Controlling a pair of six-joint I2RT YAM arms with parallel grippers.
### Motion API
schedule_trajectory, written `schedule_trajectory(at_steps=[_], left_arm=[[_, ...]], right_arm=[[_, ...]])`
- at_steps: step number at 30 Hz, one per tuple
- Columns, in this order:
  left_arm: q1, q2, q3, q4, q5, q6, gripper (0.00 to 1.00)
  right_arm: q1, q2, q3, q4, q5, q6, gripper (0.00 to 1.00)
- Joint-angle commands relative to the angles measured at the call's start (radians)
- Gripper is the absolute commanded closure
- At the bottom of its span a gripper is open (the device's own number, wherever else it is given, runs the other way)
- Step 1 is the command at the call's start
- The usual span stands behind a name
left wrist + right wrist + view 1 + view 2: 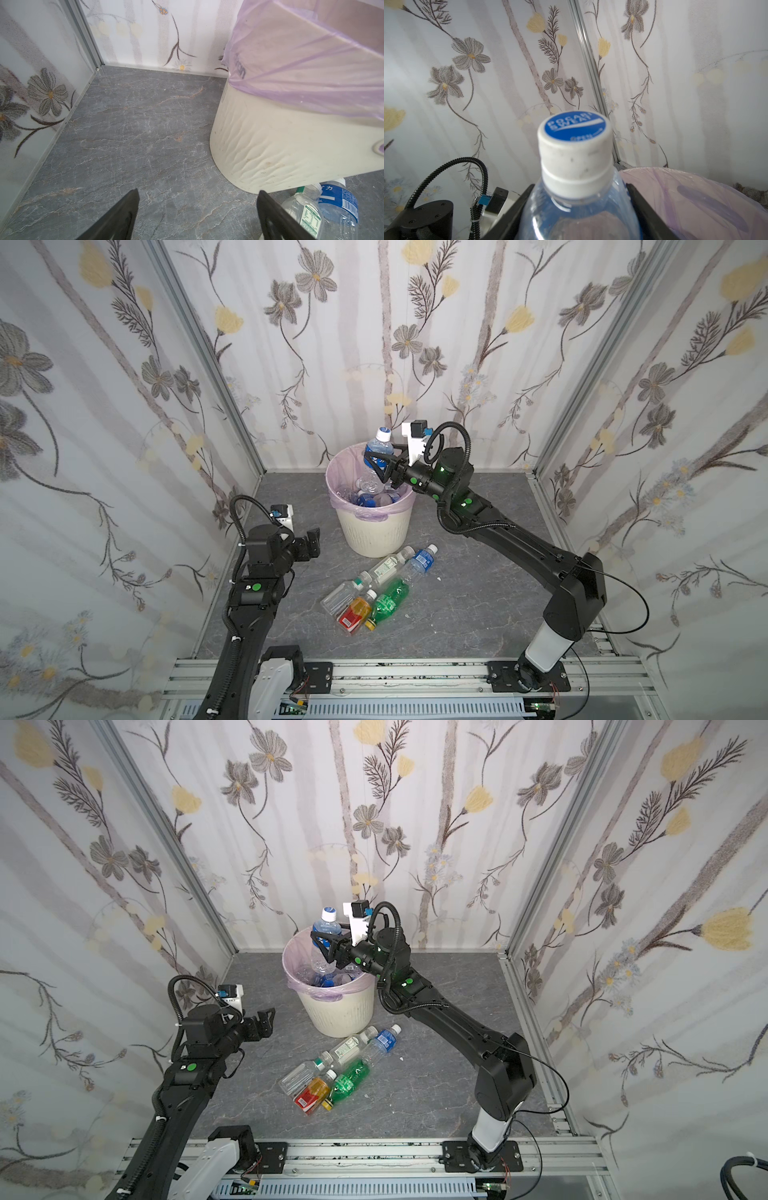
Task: Put the plastic bottles in the bin
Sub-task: 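Hold the bottle over the bin and open the right gripper, then withdraw the right gripper from the bin toward the remaining bottles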
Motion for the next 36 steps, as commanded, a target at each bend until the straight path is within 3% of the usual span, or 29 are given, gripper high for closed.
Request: schedule_trajectory(at_steps=[1,15,36], left_arm=[[0.001,-0.002,-0.003,0.023,-0.005,-0.005,0.1],[0.006,-0.009,-0.006,0.023,-0.003,-0.002,0.1],[0.009,-0.014,-0.01,0.023,0.004,0.0,0.1]], right_arm=[[0.001,0.012,0.009,0.004,0.041,-0.016,0.35],[0.004,0.016,-0.007,-0.095,0.057,-0.062,0.28],[-0.005,-0.145,-0.121,-0.206,0.044,-0.246,0.2]])
